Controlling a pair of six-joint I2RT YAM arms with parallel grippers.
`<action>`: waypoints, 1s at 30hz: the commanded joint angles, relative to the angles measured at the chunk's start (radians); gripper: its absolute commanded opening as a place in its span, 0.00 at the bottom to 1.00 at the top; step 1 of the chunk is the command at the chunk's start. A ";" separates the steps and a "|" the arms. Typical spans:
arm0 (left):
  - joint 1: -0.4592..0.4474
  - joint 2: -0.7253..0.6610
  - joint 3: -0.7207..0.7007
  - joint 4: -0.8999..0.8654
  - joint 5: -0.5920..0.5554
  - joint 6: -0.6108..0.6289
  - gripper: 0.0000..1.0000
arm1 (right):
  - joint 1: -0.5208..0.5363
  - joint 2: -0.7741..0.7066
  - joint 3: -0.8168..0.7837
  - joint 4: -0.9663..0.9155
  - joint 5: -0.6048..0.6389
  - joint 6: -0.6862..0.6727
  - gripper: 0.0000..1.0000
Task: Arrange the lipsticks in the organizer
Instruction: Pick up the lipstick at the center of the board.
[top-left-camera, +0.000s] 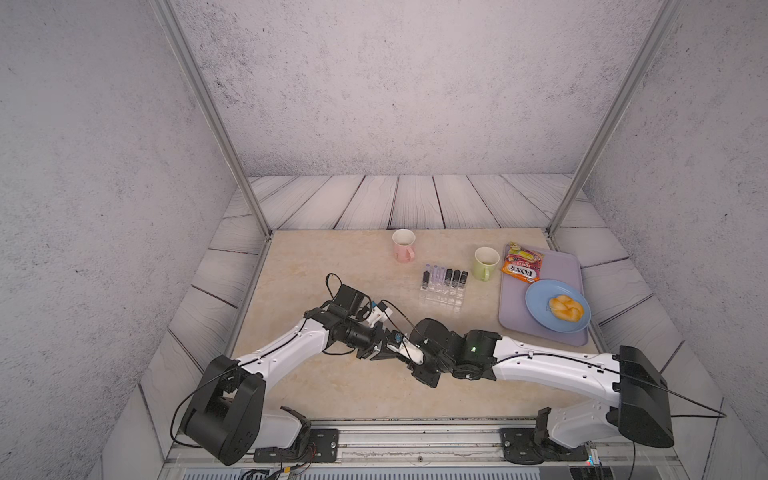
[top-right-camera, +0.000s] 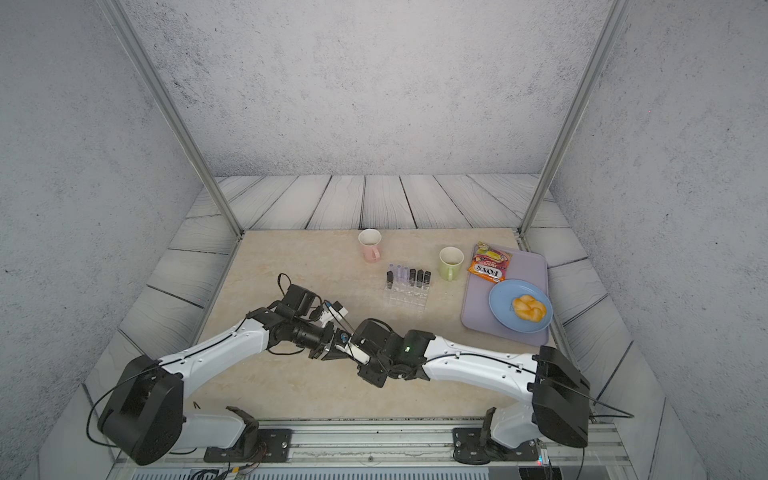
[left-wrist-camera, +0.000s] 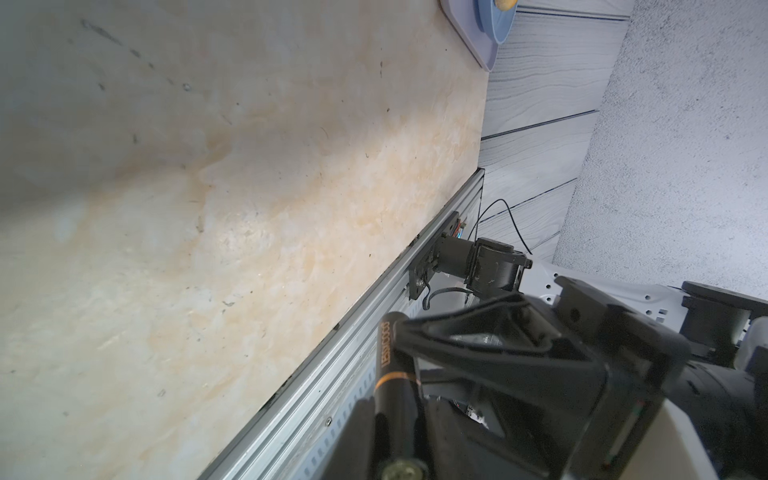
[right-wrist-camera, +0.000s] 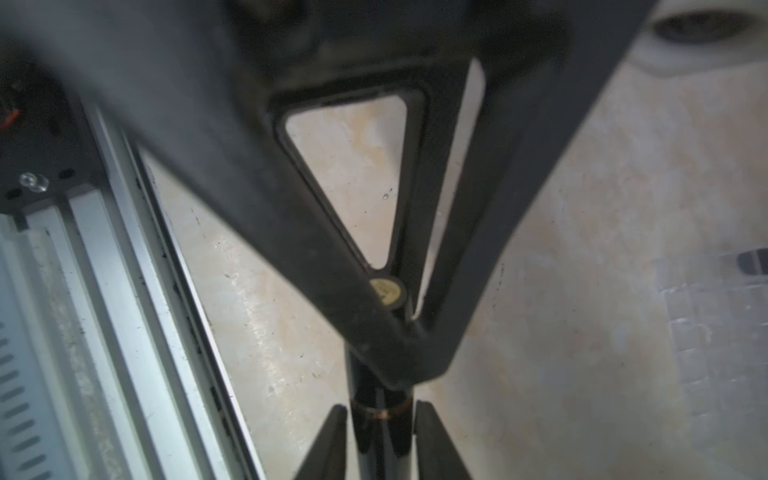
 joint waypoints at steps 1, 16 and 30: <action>0.042 -0.006 0.038 -0.022 -0.018 0.057 0.00 | -0.020 -0.006 0.044 -0.035 0.047 0.100 0.50; 0.164 -0.179 -0.236 0.955 -0.262 -0.363 0.00 | -0.490 -0.111 -0.169 0.638 -0.642 1.090 0.73; 0.070 -0.206 -0.246 1.048 -0.237 -0.396 0.00 | -0.515 0.093 -0.238 1.206 -0.744 1.461 0.40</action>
